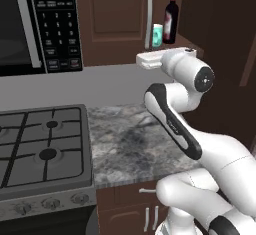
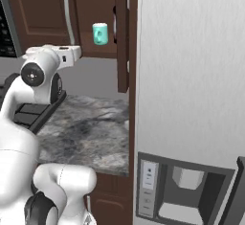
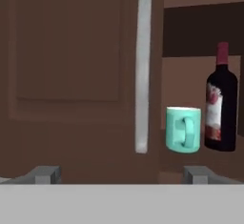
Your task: Open the cabinet directly in front. Then move the wine and the mug to the dining counter with the jar on it.
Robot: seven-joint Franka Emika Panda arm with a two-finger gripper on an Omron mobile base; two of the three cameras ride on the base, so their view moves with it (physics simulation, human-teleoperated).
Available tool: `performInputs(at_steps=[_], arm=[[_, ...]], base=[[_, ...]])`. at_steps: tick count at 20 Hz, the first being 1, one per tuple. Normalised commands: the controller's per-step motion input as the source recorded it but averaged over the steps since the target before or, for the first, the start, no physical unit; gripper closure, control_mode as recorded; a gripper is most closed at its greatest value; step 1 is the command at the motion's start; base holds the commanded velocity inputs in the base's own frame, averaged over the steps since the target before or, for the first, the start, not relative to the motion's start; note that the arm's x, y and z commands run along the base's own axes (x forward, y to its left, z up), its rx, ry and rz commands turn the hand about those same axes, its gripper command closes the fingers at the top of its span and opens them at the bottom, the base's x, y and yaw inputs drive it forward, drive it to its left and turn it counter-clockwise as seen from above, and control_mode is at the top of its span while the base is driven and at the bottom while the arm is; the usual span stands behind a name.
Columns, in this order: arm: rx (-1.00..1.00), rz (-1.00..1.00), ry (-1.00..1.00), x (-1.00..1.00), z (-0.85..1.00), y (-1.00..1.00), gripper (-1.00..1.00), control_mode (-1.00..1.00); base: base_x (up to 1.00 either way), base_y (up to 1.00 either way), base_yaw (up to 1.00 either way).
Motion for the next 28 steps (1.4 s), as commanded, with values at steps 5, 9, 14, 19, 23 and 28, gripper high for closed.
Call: performInputs(at_steps=[5,9,14,19,23,28], arm=[[0.0,0.0,-0.07,0.26,0.43,0.02,-1.0,-1.0],[0.0,0.0,-0.01,0.51,0.53,0.08,-1.0,-1.0],[0.0,0.0,-0.03,0.6,0.32,0.07,-1.0,-1.0],[0.0,0.0,-0.01,0.78,0.02,0.0,-1.0,-1.0],[0.0,0.0,0.0,0.94,-0.11,0.0,-1.0,-1.0],[0.0,0.0,0.03,1.0,-0.29,0.07,1.0,-1.0]], base=[[0.0,0.0,0.0],[0.0,0.0,0.0],[0.0,0.0,0.0],[0.0,0.0,0.0],[0.0,0.0,0.0],[0.0,0.0,0.0]])
